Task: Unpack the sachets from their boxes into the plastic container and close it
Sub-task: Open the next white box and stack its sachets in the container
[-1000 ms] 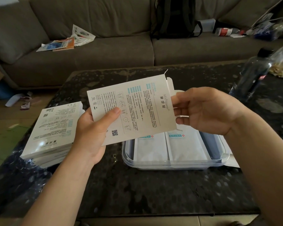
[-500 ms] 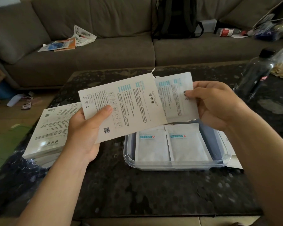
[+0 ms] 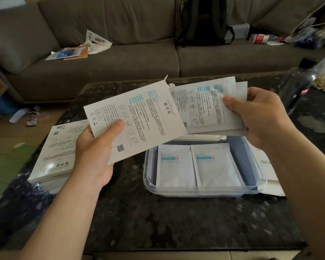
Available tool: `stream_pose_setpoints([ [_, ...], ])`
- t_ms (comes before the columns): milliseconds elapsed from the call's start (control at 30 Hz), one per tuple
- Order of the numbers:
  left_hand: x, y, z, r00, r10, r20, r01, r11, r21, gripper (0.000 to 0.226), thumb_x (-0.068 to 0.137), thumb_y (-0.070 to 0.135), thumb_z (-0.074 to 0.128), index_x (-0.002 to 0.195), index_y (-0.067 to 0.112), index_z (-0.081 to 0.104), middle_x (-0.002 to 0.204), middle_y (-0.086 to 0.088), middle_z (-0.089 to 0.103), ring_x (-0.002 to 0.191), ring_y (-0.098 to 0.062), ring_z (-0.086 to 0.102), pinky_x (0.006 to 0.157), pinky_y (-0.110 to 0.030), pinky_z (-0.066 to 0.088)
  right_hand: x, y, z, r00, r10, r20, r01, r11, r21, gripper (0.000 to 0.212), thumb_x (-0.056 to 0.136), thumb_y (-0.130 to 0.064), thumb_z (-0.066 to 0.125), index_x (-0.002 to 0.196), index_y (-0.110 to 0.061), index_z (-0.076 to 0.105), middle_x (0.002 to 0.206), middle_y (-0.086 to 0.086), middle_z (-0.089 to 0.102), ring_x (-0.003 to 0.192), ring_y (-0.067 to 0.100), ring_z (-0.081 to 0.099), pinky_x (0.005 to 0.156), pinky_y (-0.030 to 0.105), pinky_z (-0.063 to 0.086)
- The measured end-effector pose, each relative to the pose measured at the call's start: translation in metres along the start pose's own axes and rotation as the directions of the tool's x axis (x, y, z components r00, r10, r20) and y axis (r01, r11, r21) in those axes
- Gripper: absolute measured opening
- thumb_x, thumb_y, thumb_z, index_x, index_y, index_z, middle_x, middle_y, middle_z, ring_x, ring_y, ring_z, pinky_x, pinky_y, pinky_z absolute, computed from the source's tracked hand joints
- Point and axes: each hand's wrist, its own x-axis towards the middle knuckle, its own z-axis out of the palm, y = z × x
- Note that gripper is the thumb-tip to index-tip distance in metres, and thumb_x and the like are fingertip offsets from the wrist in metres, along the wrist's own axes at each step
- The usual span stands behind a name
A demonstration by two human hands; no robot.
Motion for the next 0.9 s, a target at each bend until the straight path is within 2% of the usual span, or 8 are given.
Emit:
stream_pose_setpoints([
  [200,-0.006,-0.002,0.003,0.982,-0.043,0.186,0.043,0.999,0.007,0.043,0.08,0.021,0.074,0.123,0.019,0.072,0.12,-0.002,0.079,0.11,-0.022,0.076,0.087,-0.046,0.059,-0.011,-0.003,0.008,0.992,-0.057,0.115,0.063,0.997,-0.046,0.033,0.079,-0.041,0.075,0.106,-0.024,0.067,0.091,-0.01,0.077,0.078,0.01,0.076,0.06,0.033,0.062],
  [333,-0.007,-0.006,0.005,0.972,-0.07,0.223,0.075,0.997,-0.011,0.042,0.079,0.023,0.073,0.121,0.023,0.073,0.119,-0.001,0.079,0.109,-0.021,0.076,0.084,-0.043,0.059,-0.017,-0.01,0.016,0.976,-0.078,0.204,0.099,0.99,-0.096,0.019,0.091,-0.044,0.065,0.094,-0.025,0.069,0.081,-0.012,0.076,0.074,0.009,0.075,0.056,0.03,0.06],
  [467,-0.005,-0.008,0.003,0.967,-0.079,0.241,0.09,0.995,-0.035,0.045,0.08,0.023,0.073,0.124,0.022,0.071,0.121,-0.003,0.078,0.11,-0.022,0.076,0.085,-0.044,0.058,-0.018,-0.017,0.01,0.963,-0.011,0.27,0.032,0.997,-0.074,0.009,0.094,-0.031,0.066,0.097,-0.024,0.072,0.089,-0.009,0.078,0.08,0.014,0.076,0.066,0.039,0.061],
  [533,-0.006,-0.01,0.003,0.963,-0.083,0.256,0.094,0.995,-0.032,0.045,0.083,0.022,0.08,0.127,0.022,0.07,0.124,-0.003,0.077,0.112,-0.023,0.075,0.084,-0.044,0.059,-0.021,-0.017,0.009,0.955,-0.039,0.293,0.076,0.99,-0.116,0.013,0.087,-0.028,0.074,0.098,-0.022,0.071,0.089,-0.01,0.078,0.08,0.013,0.076,0.062,0.035,0.062],
  [633,-0.006,-0.013,0.004,0.961,-0.086,0.264,0.096,0.995,-0.024,0.05,0.081,0.025,0.077,0.13,0.023,0.069,0.126,-0.003,0.076,0.115,-0.024,0.074,0.085,-0.043,0.061,-0.025,-0.015,0.014,0.959,-0.058,0.278,0.1,0.985,-0.141,0.018,0.081,-0.034,0.077,0.092,-0.023,0.067,0.082,-0.012,0.077,0.073,0.01,0.076,0.057,0.029,0.061],
  [733,-0.007,-0.011,0.004,0.963,-0.082,0.255,0.097,0.994,-0.045,0.045,0.084,0.022,0.08,0.128,0.022,0.07,0.125,-0.003,0.076,0.115,-0.024,0.074,0.086,-0.044,0.059,-0.026,-0.018,0.014,0.967,-0.052,0.249,0.081,0.991,-0.108,0.022,0.088,-0.045,0.066,0.088,-0.024,0.066,0.077,-0.01,0.076,0.072,0.012,0.075,0.052,0.026,0.058],
  [833,-0.006,-0.006,0.002,0.975,-0.064,0.214,0.086,0.992,-0.093,0.045,0.083,0.023,0.071,0.128,0.022,0.07,0.124,-0.002,0.077,0.113,-0.021,0.075,0.081,-0.039,0.061,-0.023,-0.026,0.006,0.98,-0.037,0.195,0.034,0.999,0.019,0.023,0.093,-0.041,0.062,0.091,-0.019,0.067,0.08,-0.005,0.077,0.073,0.012,0.075,0.05,0.027,0.058],
  [900,-0.003,-0.002,0.0,0.987,-0.053,0.153,0.073,0.989,-0.126,0.045,0.086,0.023,0.072,0.13,0.024,0.069,0.125,-0.001,0.077,0.115,-0.021,0.074,0.086,-0.041,0.059,-0.02,-0.03,-0.001,0.991,-0.013,0.134,-0.001,0.994,0.107,0.02,0.094,-0.037,0.063,0.091,-0.017,0.067,0.084,-0.002,0.078,0.076,0.014,0.077,0.056,0.032,0.061],
])
